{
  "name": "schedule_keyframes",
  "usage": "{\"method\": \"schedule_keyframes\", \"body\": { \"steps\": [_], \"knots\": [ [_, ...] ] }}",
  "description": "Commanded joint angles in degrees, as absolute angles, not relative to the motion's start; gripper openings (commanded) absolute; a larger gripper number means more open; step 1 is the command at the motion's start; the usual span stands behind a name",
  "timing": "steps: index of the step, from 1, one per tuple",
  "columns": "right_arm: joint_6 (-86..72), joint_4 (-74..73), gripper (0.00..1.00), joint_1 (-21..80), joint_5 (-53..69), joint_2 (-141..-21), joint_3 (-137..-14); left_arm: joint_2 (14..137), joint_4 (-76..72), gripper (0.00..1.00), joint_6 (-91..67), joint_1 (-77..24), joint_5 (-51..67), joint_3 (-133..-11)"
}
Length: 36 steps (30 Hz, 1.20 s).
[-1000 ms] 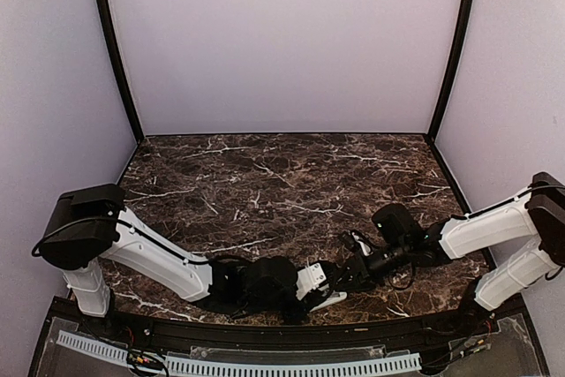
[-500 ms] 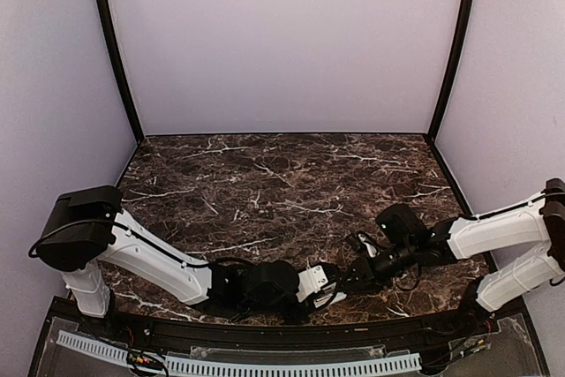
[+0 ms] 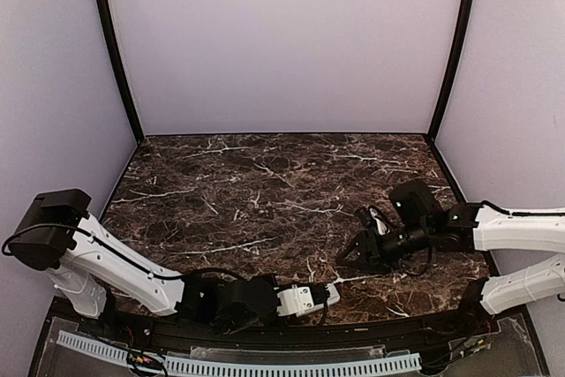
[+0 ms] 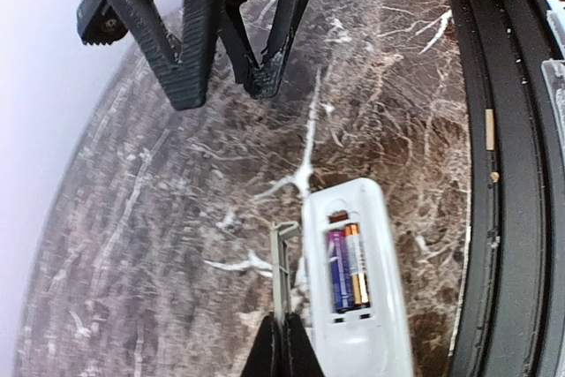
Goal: Load the batteries into the remote control
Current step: Pass from the left arm to the right
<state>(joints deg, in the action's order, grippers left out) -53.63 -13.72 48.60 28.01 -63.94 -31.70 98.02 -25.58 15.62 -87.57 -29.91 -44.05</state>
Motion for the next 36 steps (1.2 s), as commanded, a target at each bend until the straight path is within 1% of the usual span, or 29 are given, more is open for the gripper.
{"method": "schedule_keyframes", "body": {
  "steps": [1, 5, 7, 8, 9, 10, 11, 13, 15, 18, 22, 26, 30, 32, 34, 36],
  "knots": [
    [-57.3, -13.47, 0.58, 48.69, 25.76, -62.61, -33.94, 95.75, -38.02, 0.0, 32.1, -89.07, -45.11, -40.49],
    [-59.17, -10.95, 0.61, 49.21, 26.98, -63.82, -34.59, 95.95, -50.17, 0.0, 43.27, -89.81, -49.71, -38.67],
    [-59.58, -10.1, 0.62, 49.82, 27.89, -64.57, -36.05, 96.93, -58.3, 0.0, 51.34, -90.31, -51.91, -38.11],
    [-59.4, -10.14, 0.63, 50.1, 28.13, -64.97, -37.07, 97.42, -65.44, 0.0, 58.21, -90.52, -52.5, -37.7],
    [-59.23, -10.21, 0.64, 50.36, 28.36, -65.25, -38.11, 98.73, -69.15, 0.0, 62.06, -90.61, -53.31, -37.57],
    [-59.08, -9.86, 0.65, 50.6, 28.85, -65.56, -38.78, 99.55, -76.86, 0.0, 69.2, -90.68, -53.64, -37.56],
    [-59.38, -8.83, 0.66, 50.74, 29.49, -65.64, -39.2, 101.55, -83.84, 0.0, 72.92, -90.69, -53.93, -37.68],
    [-60.29, -5.51, 0.66, 51.03, 30.82, -65.41, -39.17, 104.98, -91.19, 0.0, 84.86, -90.75, -53.99, -38.38],
    [-61.32, -1.63, 0.67, 51.15, 31.94, -64.81, -38.74, 107.41, -92.4, 0.0, 88.23, -90.83, -54.11, -39.64],
    [-61.76, -0.85, 0.68, 51.38, 31.4, -63.45, -38.76, 108.15, -92.56, 0.0, 88.42, -91.12, -53.52, -40.97],
    [-63.15, -2.42, 0.66, 51.8, 29.93, -62.29, -37.65, 108.05, -92.69, 0.0, 90.25, -91.14, -53.01, -42.18],
    [-62.87, -7.91, 0.66, 51.86, 26.65, -62.26, -37.2, 108.01, -92.66, 0.0, 92.08, -91.14, -53.14, -42.81],
    [-64.24, -2.94, 0.66, 51.9, 29.0, -64.73, -37.08, 107.95, -92.66, 0.0, 93.33, -91.35, -53.72, -43.69],
    [-64.4, -0.44, 0.62, 52.07, 30.29, -66.05, -37.94, 108.01, -92.66, 0.0, 94.08, -91.46, -53.71, -44.14],
    [-65.11, 1.21, 0.54, 52.25, 31.1, -66.77, -38.43, 107.97, -92.71, 0.0, 94.53, -91.57, -53.71, -44.63],
    [-65.77, 1.54, 0.5, 52.5, 31.78, -67.31, -38.55, 108.0, -92.72, 0.0, 94.91, -91.58, -53.83, -44.91]
  ]
}}
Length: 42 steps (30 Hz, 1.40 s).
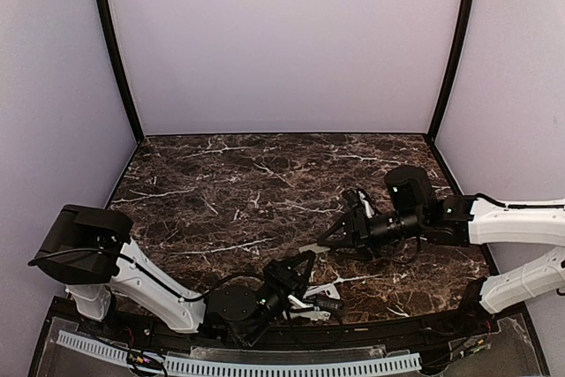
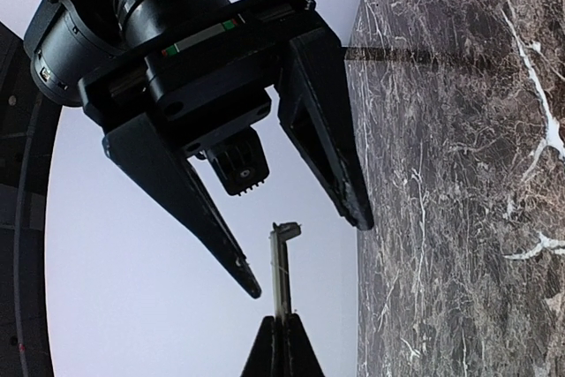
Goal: Load the batteries into the remote control
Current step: Pass from the left arm to the right
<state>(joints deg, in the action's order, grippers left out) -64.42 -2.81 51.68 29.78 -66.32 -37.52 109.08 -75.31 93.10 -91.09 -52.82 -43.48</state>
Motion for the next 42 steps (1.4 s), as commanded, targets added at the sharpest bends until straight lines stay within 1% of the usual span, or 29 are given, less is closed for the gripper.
{"method": "schedule_keyframes", "body": {
  "steps": [1, 3, 7, 9, 12, 15, 24, 28, 30, 31, 32, 34, 35, 36, 37, 38, 39, 41, 42],
  "knots": [
    [-66.39, 2.15, 0.49, 52.67, 32.1, -67.51, -38.25, 107.95, -92.72, 0.0, 95.0, -91.58, -53.87, -44.96],
    [-67.72, 4.04, 0.46, 52.93, 32.57, -67.37, -37.43, 108.04, -92.69, 0.0, 95.04, -91.66, -53.77, -45.14],
    [-69.48, 6.41, 0.3, 53.09, 32.41, -66.49, -36.46, 108.14, -92.72, 0.0, 94.86, -91.83, -53.68, -45.26],
    [-70.03, 6.71, 0.25, 53.17, 32.45, -66.1, -36.4, 108.23, -92.72, 0.0, 94.8, -91.91, -53.76, -45.34],
    [-71.19, 8.08, 0.24, 53.26, 33.35, -65.86, -35.9, 108.26, -92.68, 0.0, 94.92, -91.93, -53.72, -45.35],
    [-70.91, 7.2, 0.19, 53.41, 32.74, -65.58, -36.08, 108.32, -92.69, 0.0, 94.87, -91.98, -53.72, -45.43],
    [-70.97, 7.63, 0.0, 53.44, 32.3, -64.82, -34.95, 108.53, -92.72, 0.0, 94.68, -92.28, -54.1, -45.44],
    [-70.4, 7.16, 0.0, 53.35, 31.64, -63.97, -34.65, 108.75, -92.71, 0.0, 94.09, -92.29, -54.78, -45.71],
    [-69.68, 6.39, 0.0, 53.25, 31.07, -63.48, -34.52, 109.27, -92.72, 0.14, 93.81, -92.29, -55.03, -45.9],
    [-69.18, 5.93, 0.0, 53.14, 30.65, -63.24, -34.43, 109.52, -92.5, 0.29, 93.37, -92.29, -55.02, -45.95],
    [-68.76, 5.33, 0.0, 53.03, 30.22, -62.91, -34.4, 110.09, -92.13, 0.35, 93.0, -92.29, -55.15, -45.96],
    [-67.44, 4.56, 0.0, 52.43, 29.49, -62.16, -34.1, 110.69, -88.63, 0.53, 91.16, -92.29, -55.98, -46.09],
    [-66.93, 4.18, 0.0, 52.06, 29.33, -61.86, -33.97, 110.69, -87.25, 0.56, 88.88, -92.29, -56.64, -46.13],
    [-66.34, 3.71, 0.0, 51.64, 29.23, -61.57, -33.87, 110.58, -83.95, 0.61, 87.55, -92.29, -57.02, -46.14],
    [-65.5, 2.87, 0.0, 51.26, 29.08, -61.26, -33.93, 109.96, -82.05, 0.63, 84.33, -92.29, -57.52, -46.14],
    [-64.49, 1.73, 0.0, 50.81, 28.76, -61.06, -34.16, 109.56, -76.87, 0.66, 82.46, -92.29, -57.68, -46.08],
    [-63.26, 0.46, 0.0, 50.49, 28.38, -60.88, -34.51, 108.12, -73.51, 0.67, 77.42, -92.29, -57.7, -46.07],
    [-60.84, -2.86, 0.0, 49.81, 27.61, -60.52, -35.14, 104.76, -60.1, 0.71, 66.72, -92.29, -55.86, -46.33],
    [-59.87, -3.73, 0.0, 49.37, 27.34, -60.39, -35.17, 103.22, -47.17, 0.72, 56.54, -92.2, -54.65, -47.33]
  ]
}}
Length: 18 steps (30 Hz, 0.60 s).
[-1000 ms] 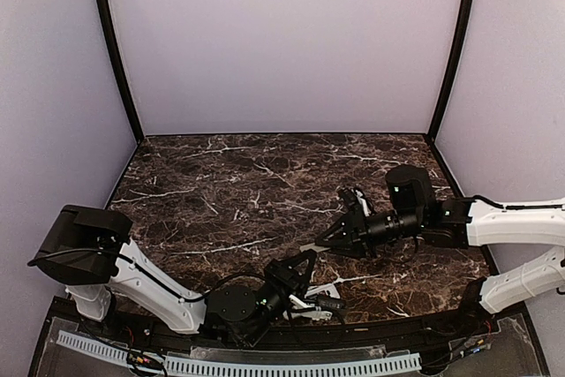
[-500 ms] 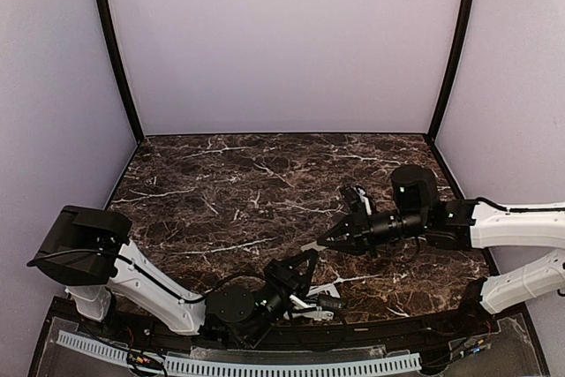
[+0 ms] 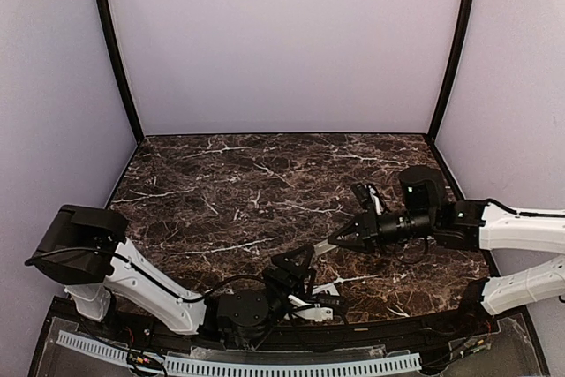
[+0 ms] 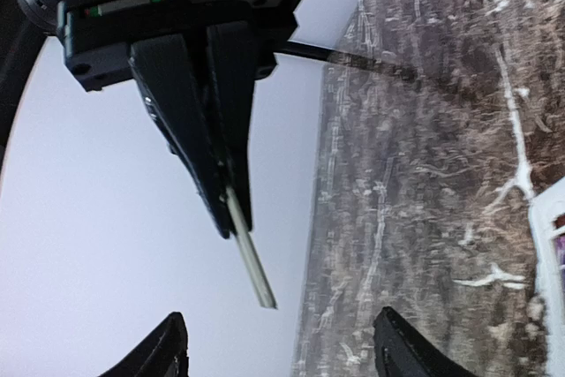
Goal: Load the batteries into the remote control
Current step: Pass from the left arm to the right, then adjust the remote control without the battery cover at the center of the board.
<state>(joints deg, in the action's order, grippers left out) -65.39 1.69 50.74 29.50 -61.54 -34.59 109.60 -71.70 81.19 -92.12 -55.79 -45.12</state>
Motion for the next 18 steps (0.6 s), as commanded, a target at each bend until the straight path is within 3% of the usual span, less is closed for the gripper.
{"method": "schedule_keyframes", "body": {
  "steps": [1, 4, 6, 8, 10, 15, 18],
  "knots": [
    [-59.03, -4.29, 0.0, 48.85, 27.19, -60.26, -35.06, 100.03, -40.33, 0.72, 51.3, -92.02, -50.49, -48.19],
    [-56.23, -5.76, 0.0, 47.79, 26.57, -59.96, -34.52, 94.5, -13.25, 0.73, 28.14, -90.07, -39.15, -52.1],
    [-54.63, -6.37, 0.0, 47.67, 26.04, -59.54, -33.87, 90.83, -5.23, 0.72, 19.26, -88.62, -28.61, -52.21],
    [-53.75, -5.96, 0.0, 47.64, 25.76, -58.83, -32.48, 86.43, -0.17, 0.71, 10.5, -85.93, -10.87, -50.87],
    [-53.23, -4.79, 0.0, 47.7, 26.16, -58.13, -30.7, 83.66, 0.52, 0.7, 2.92, -83.61, -3.25, -47.38],
    [-54.87, 3.36, 0.0, 48.38, 27.9, -57.02, -24.41, 79.69, -5.9, 0.76, -8.32, -82.88, -2.33, -37.88],
    [-56.2, 9.18, 0.0, 50.11, 26.86, -56.43, -20.54, 83.29, -7.15, 0.78, -10.35, -82.86, -3.39, -37.52]
  ]
}}
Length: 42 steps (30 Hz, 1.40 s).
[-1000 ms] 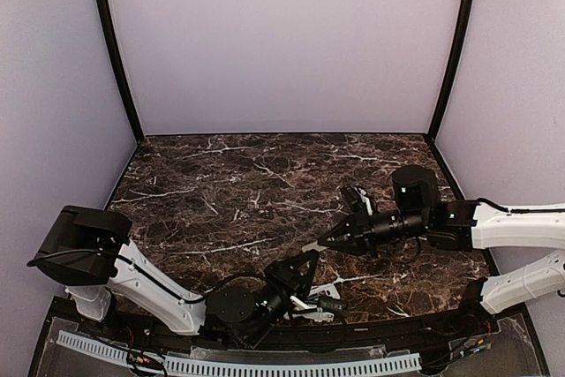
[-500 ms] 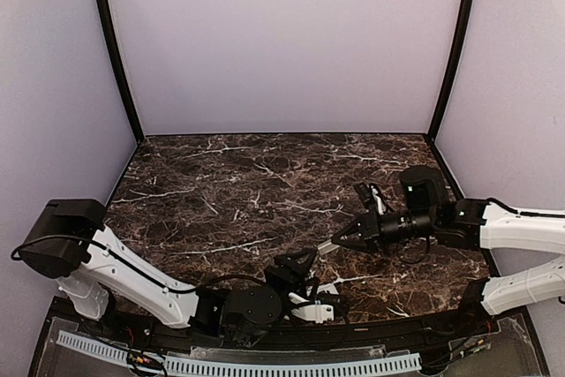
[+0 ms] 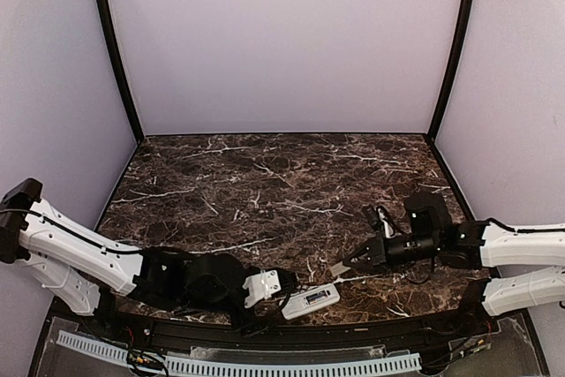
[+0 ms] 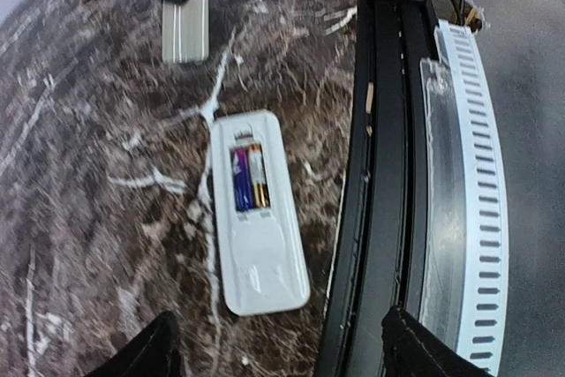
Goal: Load the batteries into the remote control
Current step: Adjust the remote control without the battery cover at the center of the board.
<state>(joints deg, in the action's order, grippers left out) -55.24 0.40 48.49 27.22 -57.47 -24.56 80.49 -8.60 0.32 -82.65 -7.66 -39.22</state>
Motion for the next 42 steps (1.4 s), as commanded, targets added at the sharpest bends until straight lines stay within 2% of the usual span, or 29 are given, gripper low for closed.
{"method": "schedule_keyframes", "body": {
  "steps": [1, 6, 15, 25, 28, 35, 42],
  "knots": [
    [-56.32, 9.83, 0.0, 50.92, 25.99, -56.35, -19.84, 84.45, -7.08, 0.78, -10.56, -82.88, -3.94, -38.03],
    [-58.38, 15.48, 0.0, 53.99, 23.47, -57.27, -15.68, 93.23, -7.77, 0.8, -10.01, -82.88, -7.7, -39.75],
    [-57.57, 20.07, 0.0, 55.09, 24.11, -60.93, -13.29, 97.51, -12.33, 0.81, -9.74, -82.32, -7.57, -39.82],
    [-57.63, 30.62, 0.0, 55.44, 28.71, -72.46, -14.26, 100.05, -14.48, 0.66, -10.07, -81.77, -5.5, -40.9],
    [-57.05, 30.67, 0.0, 55.41, 28.81, -73.78, -14.67, 100.42, -14.84, 0.62, -10.47, -81.54, -5.89, -40.95],
    [-56.87, 30.52, 0.0, 55.45, 28.5, -73.63, -14.61, 101.82, -14.97, 0.6, -11.73, -81.21, -7.22, -42.94],
    [-58.38, 34.35, 0.0, 55.73, 28.99, -75.98, -13.7, 104.36, -13.58, 0.47, -11.36, -81.21, -6.82, -44.67]
  ]
}}
